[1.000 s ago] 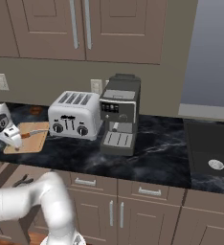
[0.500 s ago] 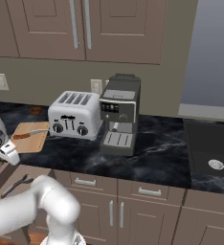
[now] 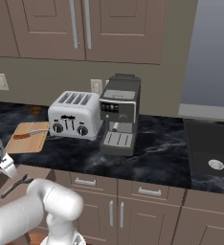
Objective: Open the drawer on the left and place the cutting tools on the cutting board.
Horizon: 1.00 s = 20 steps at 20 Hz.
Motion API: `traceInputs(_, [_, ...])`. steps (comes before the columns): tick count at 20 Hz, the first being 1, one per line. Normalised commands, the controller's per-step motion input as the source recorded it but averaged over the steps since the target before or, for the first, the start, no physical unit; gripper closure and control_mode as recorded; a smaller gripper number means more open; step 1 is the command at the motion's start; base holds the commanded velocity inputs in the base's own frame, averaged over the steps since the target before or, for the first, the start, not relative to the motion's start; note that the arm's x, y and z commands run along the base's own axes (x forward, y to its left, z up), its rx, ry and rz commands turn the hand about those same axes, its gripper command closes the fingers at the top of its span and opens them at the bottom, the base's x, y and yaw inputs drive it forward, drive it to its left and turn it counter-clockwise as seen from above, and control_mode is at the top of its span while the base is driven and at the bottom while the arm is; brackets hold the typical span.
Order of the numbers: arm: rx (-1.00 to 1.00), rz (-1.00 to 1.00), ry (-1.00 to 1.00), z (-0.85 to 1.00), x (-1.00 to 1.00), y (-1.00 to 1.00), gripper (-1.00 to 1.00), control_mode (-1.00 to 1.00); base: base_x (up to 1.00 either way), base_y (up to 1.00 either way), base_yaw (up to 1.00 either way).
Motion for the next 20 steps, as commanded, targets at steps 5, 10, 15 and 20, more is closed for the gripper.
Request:
traceInputs(5, [0.01,0.00,0.01,-0.18,0.00,-0.23,-1.00,-1.00,0.00,0.00,0.00])
traceInputs(10, [0.03,0.00,0.02,-0.01,0.00,-0.20,-1.00,-1.00,0.00,0.00,0.00])
traceInputs(15, [0.00,0.00,0.03,-0.15,0.01,-0.06,-1.00,-1.00,0.00,0.00,0.00])
traceInputs(20, [0.00,0.02,0.06,-0.17,0.12,0.00,-1.00,-1.00,0.00,0.00,0.00])
